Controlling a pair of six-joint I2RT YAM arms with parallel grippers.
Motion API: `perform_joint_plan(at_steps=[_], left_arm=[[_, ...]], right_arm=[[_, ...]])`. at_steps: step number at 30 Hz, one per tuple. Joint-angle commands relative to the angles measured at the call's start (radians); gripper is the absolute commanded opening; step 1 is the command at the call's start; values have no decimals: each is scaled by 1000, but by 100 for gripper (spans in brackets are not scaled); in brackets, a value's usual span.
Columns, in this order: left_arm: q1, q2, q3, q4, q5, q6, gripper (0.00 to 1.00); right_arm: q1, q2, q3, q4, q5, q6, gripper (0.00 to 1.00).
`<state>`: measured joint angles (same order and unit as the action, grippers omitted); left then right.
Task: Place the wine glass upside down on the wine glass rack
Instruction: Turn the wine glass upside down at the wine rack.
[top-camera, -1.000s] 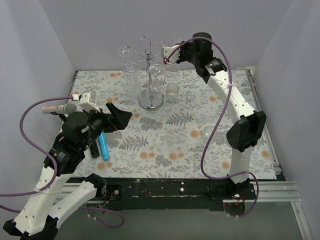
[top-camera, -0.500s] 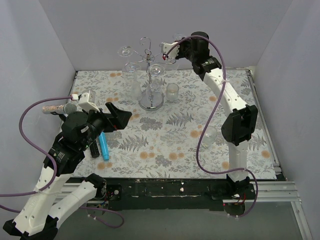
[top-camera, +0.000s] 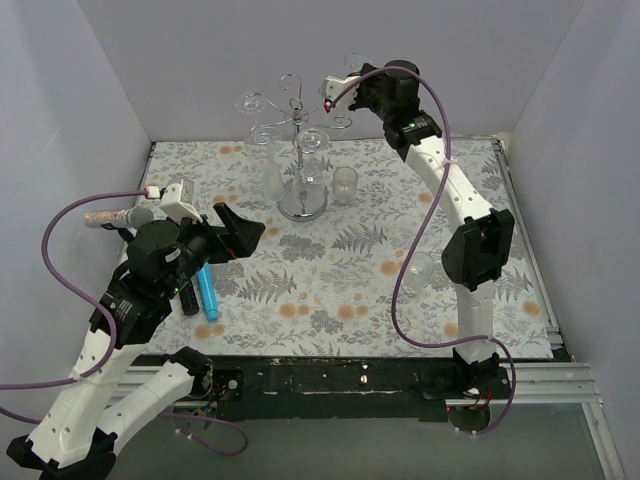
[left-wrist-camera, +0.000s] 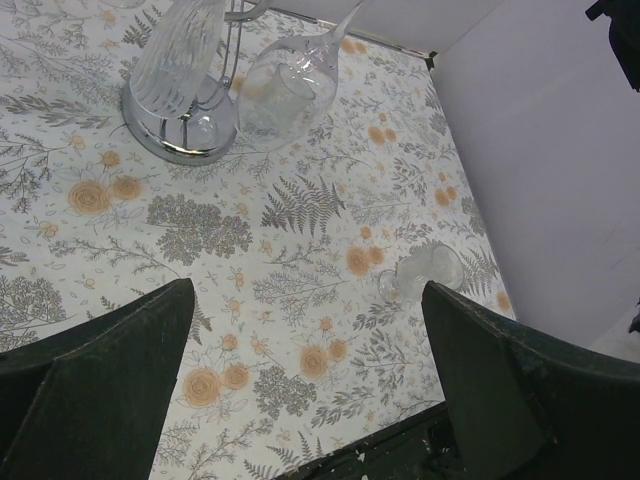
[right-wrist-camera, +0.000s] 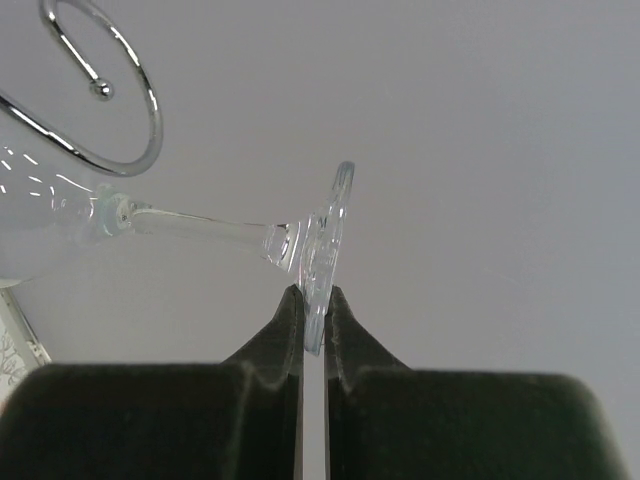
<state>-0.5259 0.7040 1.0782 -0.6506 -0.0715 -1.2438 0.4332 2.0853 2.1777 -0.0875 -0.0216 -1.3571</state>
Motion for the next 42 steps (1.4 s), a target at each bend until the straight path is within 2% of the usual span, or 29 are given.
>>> perform_joint_plan(at_steps=[1, 28, 42], left_arm=[[-3, -6, 37, -1, -21, 15, 98], [-2, -8, 28, -12, -50, 24, 98], [-2, -21, 25, -20, -60, 24, 98]], right_arm=[[4, 15, 83, 184, 8, 26, 1], [47, 87, 137, 287, -64, 56, 1], [78, 55, 87, 287, -106, 55, 1]])
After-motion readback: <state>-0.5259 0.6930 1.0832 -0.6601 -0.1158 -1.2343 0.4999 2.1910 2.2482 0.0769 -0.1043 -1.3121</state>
